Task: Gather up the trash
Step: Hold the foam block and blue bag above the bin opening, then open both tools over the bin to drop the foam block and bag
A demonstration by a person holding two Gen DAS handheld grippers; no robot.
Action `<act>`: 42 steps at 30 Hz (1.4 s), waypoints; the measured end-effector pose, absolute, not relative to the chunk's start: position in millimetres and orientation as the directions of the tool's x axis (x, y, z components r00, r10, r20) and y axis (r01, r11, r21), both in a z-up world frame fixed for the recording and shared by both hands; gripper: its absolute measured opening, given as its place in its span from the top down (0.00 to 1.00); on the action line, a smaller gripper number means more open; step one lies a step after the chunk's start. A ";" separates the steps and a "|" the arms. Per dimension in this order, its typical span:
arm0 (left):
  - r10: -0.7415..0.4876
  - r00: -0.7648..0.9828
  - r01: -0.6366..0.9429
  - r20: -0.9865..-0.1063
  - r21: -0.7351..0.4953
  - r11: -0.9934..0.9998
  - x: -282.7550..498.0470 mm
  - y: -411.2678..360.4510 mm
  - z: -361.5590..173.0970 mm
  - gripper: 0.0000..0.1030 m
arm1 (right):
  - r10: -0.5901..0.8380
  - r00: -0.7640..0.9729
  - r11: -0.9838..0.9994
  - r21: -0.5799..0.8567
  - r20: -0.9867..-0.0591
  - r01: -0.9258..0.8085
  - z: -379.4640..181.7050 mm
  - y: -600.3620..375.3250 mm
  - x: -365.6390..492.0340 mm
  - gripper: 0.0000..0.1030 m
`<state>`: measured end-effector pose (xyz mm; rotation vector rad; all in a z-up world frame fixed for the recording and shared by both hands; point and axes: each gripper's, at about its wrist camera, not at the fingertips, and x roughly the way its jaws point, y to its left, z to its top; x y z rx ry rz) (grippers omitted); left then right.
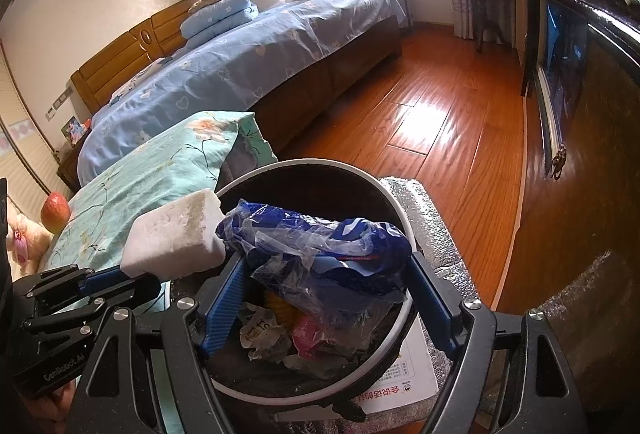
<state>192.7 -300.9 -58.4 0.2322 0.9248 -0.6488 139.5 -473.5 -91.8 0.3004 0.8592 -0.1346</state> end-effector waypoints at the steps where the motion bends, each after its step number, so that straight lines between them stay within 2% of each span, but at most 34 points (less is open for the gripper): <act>1: -0.418 0.428 0.610 -0.801 -0.086 0.788 193.1 -300.6 -58.6 0.80 | 0.004 0.648 0.950 0.205 -0.761 0.235 -91.6 -473.6 139.6 0.22; 23: -0.416 0.423 0.611 -0.805 -0.086 0.787 193.4 -299.8 -58.0 0.78 | -0.002 0.639 0.952 0.194 -0.769 0.236 -91.7 -472.7 142.3 0.22; 26: -0.419 0.423 0.610 -0.803 -0.089 0.788 194.0 -298.5 -56.6 0.75 | -0.003 0.638 0.953 0.192 -0.770 0.236 -91.8 -472.3 142.6 0.22; 31: -0.428 0.429 0.618 -0.795 -0.087 0.781 191.5 -293.4 -51.6 0.55 | 0.007 0.632 0.953 0.197 -0.775 0.231 -92.6 -472.1 144.0 0.18; 42: -0.438 0.462 0.582 -0.771 -0.109 0.806 183.7 -260.3 -41.1 0.51 | 0.020 0.637 0.948 0.217 -0.770 0.233 -88.4 -467.4 140.6 0.17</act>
